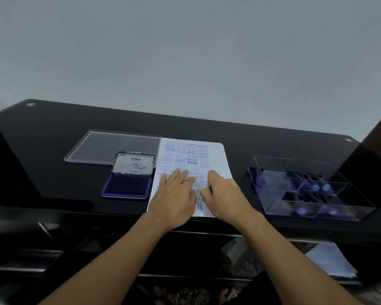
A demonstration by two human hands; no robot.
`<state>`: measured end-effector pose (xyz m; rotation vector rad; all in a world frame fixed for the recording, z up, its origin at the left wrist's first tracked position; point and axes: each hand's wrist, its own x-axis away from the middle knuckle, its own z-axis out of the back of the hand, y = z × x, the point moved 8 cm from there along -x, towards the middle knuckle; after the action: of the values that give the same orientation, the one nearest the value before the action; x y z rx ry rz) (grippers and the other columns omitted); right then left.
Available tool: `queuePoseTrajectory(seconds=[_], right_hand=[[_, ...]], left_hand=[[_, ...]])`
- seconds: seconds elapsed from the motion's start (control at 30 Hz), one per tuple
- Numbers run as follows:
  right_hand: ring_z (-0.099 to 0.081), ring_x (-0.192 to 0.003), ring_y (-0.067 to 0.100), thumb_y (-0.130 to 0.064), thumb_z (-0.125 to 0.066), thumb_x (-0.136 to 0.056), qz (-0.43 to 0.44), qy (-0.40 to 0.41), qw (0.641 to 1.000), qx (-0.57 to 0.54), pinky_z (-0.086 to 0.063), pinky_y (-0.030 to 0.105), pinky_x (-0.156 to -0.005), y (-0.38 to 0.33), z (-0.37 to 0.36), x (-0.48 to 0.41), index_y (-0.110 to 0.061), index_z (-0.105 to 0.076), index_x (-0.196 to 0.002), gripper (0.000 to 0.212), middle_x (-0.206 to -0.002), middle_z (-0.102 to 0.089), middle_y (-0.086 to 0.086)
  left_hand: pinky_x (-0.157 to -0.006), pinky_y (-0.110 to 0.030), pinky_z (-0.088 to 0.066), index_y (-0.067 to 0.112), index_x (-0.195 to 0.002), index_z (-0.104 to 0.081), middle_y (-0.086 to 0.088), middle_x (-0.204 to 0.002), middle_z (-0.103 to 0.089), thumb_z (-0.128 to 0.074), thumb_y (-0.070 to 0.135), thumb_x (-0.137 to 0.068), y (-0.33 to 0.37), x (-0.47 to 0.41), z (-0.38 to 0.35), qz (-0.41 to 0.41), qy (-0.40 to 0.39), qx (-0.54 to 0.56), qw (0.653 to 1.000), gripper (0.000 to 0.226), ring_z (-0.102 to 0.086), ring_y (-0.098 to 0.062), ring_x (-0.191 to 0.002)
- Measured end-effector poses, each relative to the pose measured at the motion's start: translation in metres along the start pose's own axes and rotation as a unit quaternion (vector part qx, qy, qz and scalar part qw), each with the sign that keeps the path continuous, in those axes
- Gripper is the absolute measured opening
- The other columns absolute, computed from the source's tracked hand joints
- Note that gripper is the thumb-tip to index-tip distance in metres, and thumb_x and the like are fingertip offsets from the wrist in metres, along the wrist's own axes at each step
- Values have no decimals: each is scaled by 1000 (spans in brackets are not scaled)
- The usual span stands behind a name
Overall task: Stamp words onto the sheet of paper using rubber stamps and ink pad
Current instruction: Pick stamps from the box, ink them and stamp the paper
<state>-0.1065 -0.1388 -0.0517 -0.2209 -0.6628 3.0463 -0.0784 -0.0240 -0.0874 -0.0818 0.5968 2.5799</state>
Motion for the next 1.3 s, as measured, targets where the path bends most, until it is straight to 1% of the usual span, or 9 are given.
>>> queuePoseTrajectory(seconds=[0.1,0.33,0.47,0.6,0.77,0.9,1.0,1.2,1.3], right_hand=[[-39,-65,33,-20,-48,-92,0,5,1000,-4,-30,38,-55,0,0,2,-20,-23,-72,32,-63,-45,7],[-42,-69,29,-22,-48,-93,-25,-10,1000,-8,-32,37,-59,3,-1,-6,-19,-29,-73,28,-69,-48,5],[-42,-67,32,-21,-48,-92,-8,9,1000,-4,-35,38,-58,0,0,1,-19,-27,-74,28,-66,-47,6],[-40,-66,32,-21,-48,-92,-9,9,1000,-6,-33,38,-56,0,0,2,-18,-27,-74,27,-64,-46,5],[-39,-61,19,-21,-47,-93,-21,-13,1000,-5,-27,34,-50,0,2,-3,-20,-29,-72,28,-67,-46,3],[-41,-65,31,-21,-48,-92,-11,5,1000,-5,-33,39,-56,-1,3,4,-20,-26,-73,29,-65,-46,5],[-40,-67,32,-23,-47,-93,-17,11,1000,6,-32,37,-57,-1,2,6,-20,-25,-75,28,-66,-46,5],[-37,-60,20,-25,-46,-94,-34,-3,999,13,-30,36,-54,0,3,0,-21,-27,-72,29,-68,-46,2],[-38,-61,18,-27,-47,-94,-34,-6,999,27,-30,35,-55,0,5,-2,-21,-28,-73,28,-70,-46,0]], left_hand=[[-123,-44,4,18,-150,-35,-1,-164,-17,-29,27,-104,0,0,-1,1,-1,1,1000,47,-4,-19,-152],[-123,-45,2,17,-149,-37,-2,-163,-19,-30,26,-104,0,0,0,-1,2,1,1000,47,-6,-20,-152],[-122,-44,3,17,-150,-35,-2,-164,-18,-29,27,-104,0,0,0,-1,1,-4,1000,47,-5,-19,-152],[-122,-44,3,17,-149,-36,-2,-163,-18,-29,27,-104,0,0,0,-2,2,-5,1000,47,-5,-20,-152],[-123,-44,3,17,-150,-35,-2,-164,-18,-29,27,-104,0,0,0,-2,0,-2,1000,47,-5,-20,-152],[-123,-44,3,17,-150,-35,-2,-164,-18,-29,27,-104,0,0,0,-2,0,0,1000,47,-4,-20,-152],[-122,-43,3,17,-150,-35,-2,-164,-18,-29,27,-104,1,0,0,-2,2,-2,1000,47,-4,-20,-152],[-123,-43,4,17,-151,-34,-2,-164,-17,-28,28,-105,1,1,0,-2,2,-7,1000,48,-4,-20,-152],[-123,-43,3,17,-150,-35,-2,-164,-18,-28,28,-104,1,2,0,-3,6,-8,1000,48,-4,-20,-152]])
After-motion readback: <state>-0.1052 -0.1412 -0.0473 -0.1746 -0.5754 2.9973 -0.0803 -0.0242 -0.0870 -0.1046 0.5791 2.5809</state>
